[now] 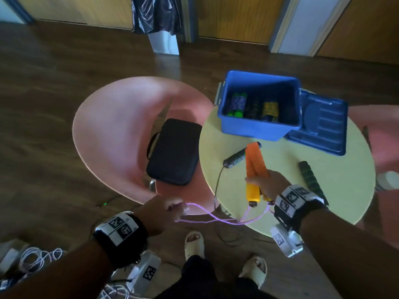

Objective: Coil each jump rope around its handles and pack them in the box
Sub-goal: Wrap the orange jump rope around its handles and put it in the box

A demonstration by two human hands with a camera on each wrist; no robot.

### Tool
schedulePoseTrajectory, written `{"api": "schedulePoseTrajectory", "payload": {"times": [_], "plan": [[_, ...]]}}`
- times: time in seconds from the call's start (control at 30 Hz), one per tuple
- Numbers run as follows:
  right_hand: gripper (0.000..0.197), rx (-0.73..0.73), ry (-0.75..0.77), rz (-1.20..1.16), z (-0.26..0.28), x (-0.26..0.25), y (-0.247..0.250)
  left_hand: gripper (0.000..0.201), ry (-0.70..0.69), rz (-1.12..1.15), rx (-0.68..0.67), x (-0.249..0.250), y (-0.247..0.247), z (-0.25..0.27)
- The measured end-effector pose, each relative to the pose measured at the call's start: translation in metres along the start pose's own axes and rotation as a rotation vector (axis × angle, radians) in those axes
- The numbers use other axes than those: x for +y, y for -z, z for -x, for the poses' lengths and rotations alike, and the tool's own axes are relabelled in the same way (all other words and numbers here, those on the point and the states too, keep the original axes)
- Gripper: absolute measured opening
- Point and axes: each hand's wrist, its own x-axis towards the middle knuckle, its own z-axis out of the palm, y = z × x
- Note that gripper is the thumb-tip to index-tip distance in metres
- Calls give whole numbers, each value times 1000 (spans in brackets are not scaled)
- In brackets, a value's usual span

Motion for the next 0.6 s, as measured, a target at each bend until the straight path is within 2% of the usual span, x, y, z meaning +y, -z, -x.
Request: {"api": "schedulePoseTrajectory", "payload": {"times": [0.07,0.17,0.23,0.3,0.33,0.43,0.5,0.57,0.6], "plan": [[27,-9,69,-272,24,-17,10,41,-38,79,-48,14,5,-11],[10,-39,203,-723,66,-50,25,19,-119,205,-79,58,4,-25],[8,-81,300,-902,90,-73,33,19,-156,249,-93,90,-4,-34],[16,-77,358,-967,111,-88,45,14,-146,294,-101,124,-15,-39],[16,-66,377,-991,118,-93,53,19,-149,298,-119,135,-22,-41],[8,-45,439,-1032,134,-96,85,36,-287,302,-181,159,-46,-42],[7,-53,505,-1073,142,-90,113,33,-239,388,-216,170,-59,-38],[10,-38,557,-1108,143,-75,142,41,-212,272,-186,173,-72,-33],[8,-19,565,-1107,143,-66,157,39,-190,209,-183,170,-81,-32]]}}
